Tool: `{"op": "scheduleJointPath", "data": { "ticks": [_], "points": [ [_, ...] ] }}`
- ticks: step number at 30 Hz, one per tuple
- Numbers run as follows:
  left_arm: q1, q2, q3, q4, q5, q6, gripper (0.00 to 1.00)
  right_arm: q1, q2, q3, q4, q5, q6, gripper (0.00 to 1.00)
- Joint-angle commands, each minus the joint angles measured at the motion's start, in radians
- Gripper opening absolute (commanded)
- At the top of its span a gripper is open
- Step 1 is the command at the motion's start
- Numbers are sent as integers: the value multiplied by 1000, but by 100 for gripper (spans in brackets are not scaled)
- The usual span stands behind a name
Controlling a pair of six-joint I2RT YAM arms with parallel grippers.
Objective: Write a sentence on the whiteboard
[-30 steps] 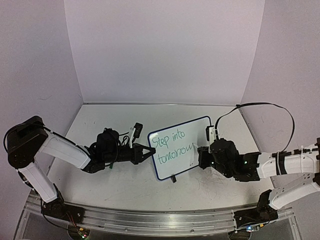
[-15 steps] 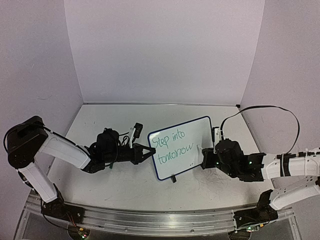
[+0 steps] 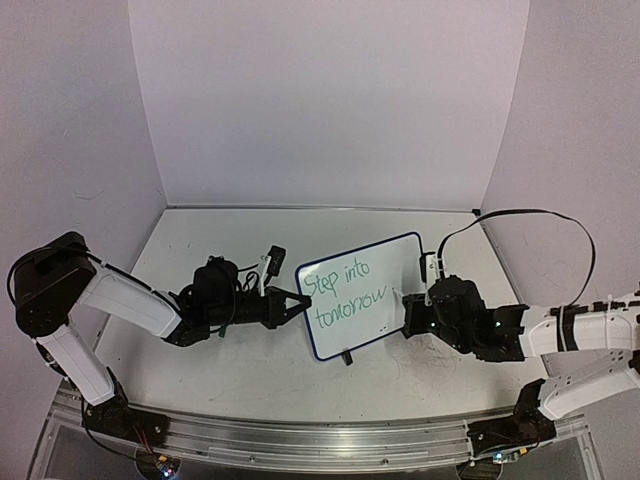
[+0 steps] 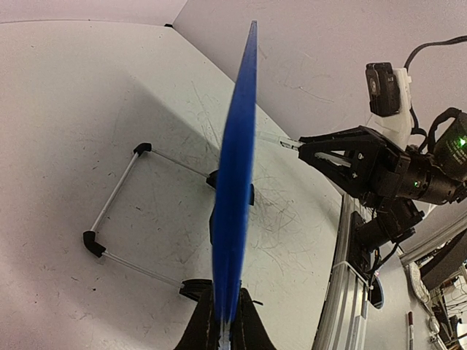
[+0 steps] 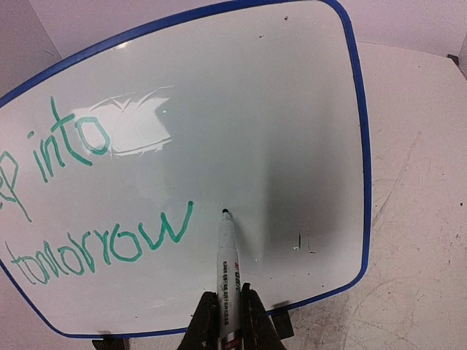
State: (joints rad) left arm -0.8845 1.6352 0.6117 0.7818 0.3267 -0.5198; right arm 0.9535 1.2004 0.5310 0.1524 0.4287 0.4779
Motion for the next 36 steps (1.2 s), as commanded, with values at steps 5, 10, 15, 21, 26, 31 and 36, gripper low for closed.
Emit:
{"op": "scheduleJointPath", "data": {
  "ticks": [5,10,15,21,26,31,36],
  "points": [
    [4,-16,-9,-50,-2,15,0,-6,29,40,39,14,-20,0],
    [4,-19,-10,-50,-3,15,0,-6,28,24,17,-7,5,0],
    [4,-15,-9,-51,-2,16,0,-7,13,0,-19,-28,30,0],
    [4,-14,-8,-51,-1,16,0,-6,-7,-28,-30,-61,59,0],
    [4,-13,-6,-50,2,15,0,-5,-11,-31,-34,-64,67,0],
    [5,-12,-3,-50,2,15,0,-4,-10,-18,-20,-46,52,0],
    [4,-12,-2,-51,2,14,0,-6,0,9,7,-19,41,0]
  ]
}}
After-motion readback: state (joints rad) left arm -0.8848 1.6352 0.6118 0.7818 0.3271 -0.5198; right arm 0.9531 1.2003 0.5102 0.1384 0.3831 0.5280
